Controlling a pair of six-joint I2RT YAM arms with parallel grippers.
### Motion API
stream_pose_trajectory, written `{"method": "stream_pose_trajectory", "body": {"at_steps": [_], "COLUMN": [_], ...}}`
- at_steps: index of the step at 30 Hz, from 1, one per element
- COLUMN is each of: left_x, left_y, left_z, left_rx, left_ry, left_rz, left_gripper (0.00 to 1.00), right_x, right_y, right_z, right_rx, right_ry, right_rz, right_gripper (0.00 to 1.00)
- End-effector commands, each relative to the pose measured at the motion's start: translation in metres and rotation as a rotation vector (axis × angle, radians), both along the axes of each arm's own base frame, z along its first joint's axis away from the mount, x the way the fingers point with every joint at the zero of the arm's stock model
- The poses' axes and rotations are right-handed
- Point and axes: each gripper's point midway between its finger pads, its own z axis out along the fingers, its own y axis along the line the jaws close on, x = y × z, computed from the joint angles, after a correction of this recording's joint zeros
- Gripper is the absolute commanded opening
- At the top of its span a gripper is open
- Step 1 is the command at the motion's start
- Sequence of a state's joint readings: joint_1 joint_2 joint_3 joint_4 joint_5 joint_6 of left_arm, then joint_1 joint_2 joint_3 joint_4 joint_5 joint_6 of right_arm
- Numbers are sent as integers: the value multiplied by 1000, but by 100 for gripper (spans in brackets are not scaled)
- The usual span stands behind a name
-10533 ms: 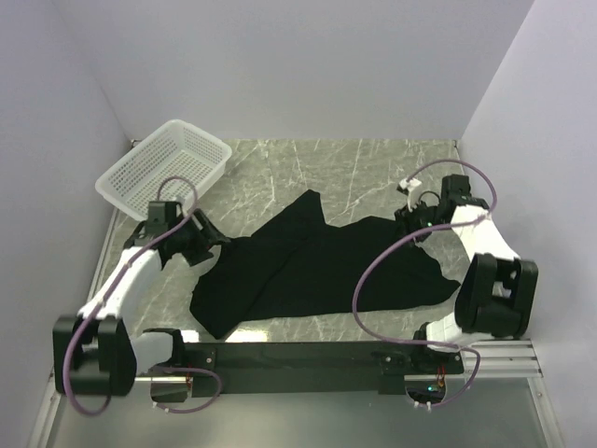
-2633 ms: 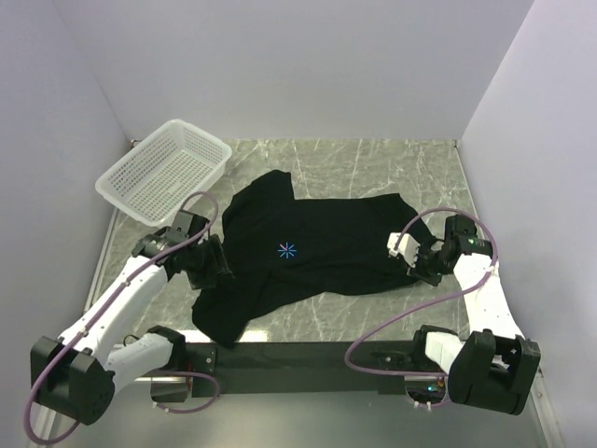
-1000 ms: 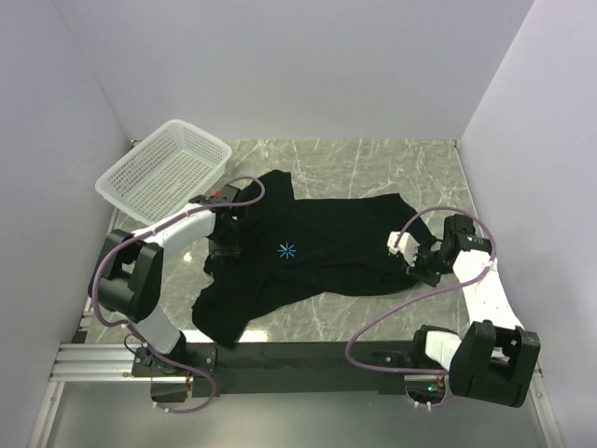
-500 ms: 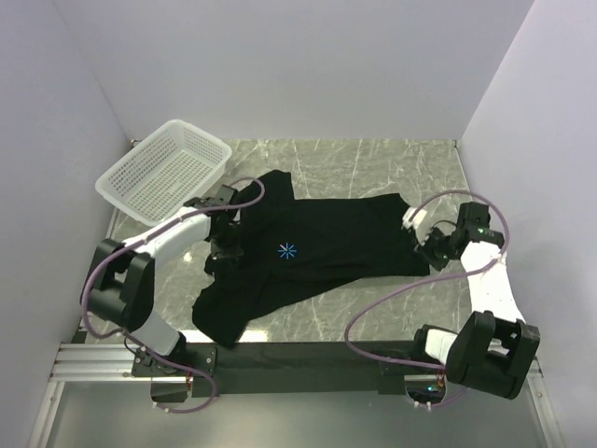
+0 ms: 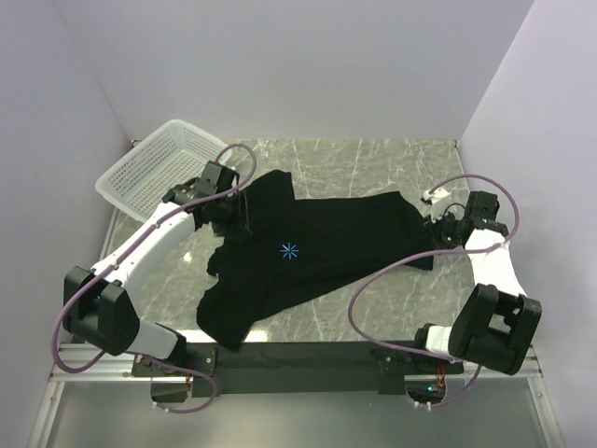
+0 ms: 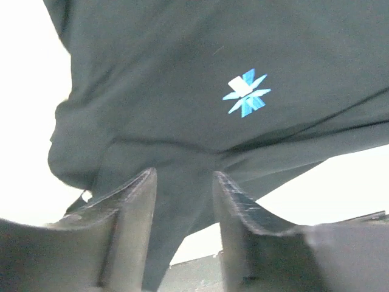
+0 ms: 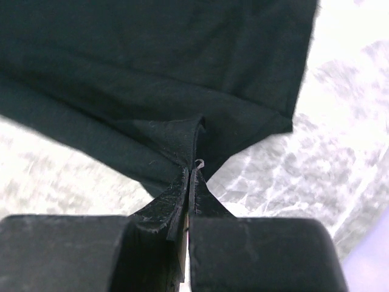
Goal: Fold and stack the t-shirts
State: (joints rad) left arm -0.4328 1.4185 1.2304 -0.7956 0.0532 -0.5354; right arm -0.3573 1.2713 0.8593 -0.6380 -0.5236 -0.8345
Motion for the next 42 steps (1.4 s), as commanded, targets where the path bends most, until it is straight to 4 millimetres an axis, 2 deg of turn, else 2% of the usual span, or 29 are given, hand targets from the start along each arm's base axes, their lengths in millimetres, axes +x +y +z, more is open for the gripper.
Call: {"method": "stream_pose_trajectory", "body": {"at_steps": [1,2,3,4,5,6,7,10,12,17,23,26,28,30,32,35,37,39,41,42], "left_x": [-39,-50,-58,-64,-73,-79,-83,-99,-109,-120,-143,-148,-155,-160,-154,-158,-162,-164,-157,-153], "left_y": [20,22,23,25,28,29,30,30,27,-5,-28,-29,-23,-18,-12,-13,-24,-33,-41,-42], "left_z": [-18,-27,-29,-26,-34,-36,-35,-45,-55,-63,-73,-82,-94,-98,-101,-106,-109,-109,-102,-99], "left_rx": [37,28,15,-1,-1,-14,-22,-46,-68,-226,-234,-195,-108,-36,28,54,27,3,-15,-9], "left_ry": [121,158,174,162,190,208,208,269,318,391,479,513,547,558,539,559,579,583,559,544], "left_rz": [93,120,131,146,159,187,202,236,247,167,49,31,30,24,36,19,-20,-48,-69,-68], "left_gripper": [56,58,60,61,61,62,62,63,63,61,58,56,56,58,59,58,52,36,17,1], "right_x": [39,42,43,53,55,53,61,66,70,70,68,68,68,68,67,67,67,67,67,67], "right_y": [-39,-44,-56,-70,-77,-90,-98,-111,-112,-106,-100,-98,-96,-95,-93,-93,-94,-93,-94,-94], "right_z": [19,19,16,22,23,21,28,25,19,1,-6,-6,-4,-3,-4,-3,-3,-2,-1,0], "right_rx": [-30,-8,-35,-56,-38,-80,-85,-80,-74,-53,-38,-29,-19,-16,-11,-11,-11,-10,-11,-12], "right_ry": [-97,-95,-97,-153,-166,-173,-219,-226,-203,-137,-111,-111,-113,-114,-110,-110,-109,-111,-114,-117], "right_rz": [-255,-332,-411,-493,-578,-659,-706,-804,-812,-783,-757,-751,-743,-739,-733,-730,-730,-727,-725,-725], "right_gripper": [0,0,0,0,0,0,0,0,0,0,0,0,0,0,0,0,0,0,0,0]}}
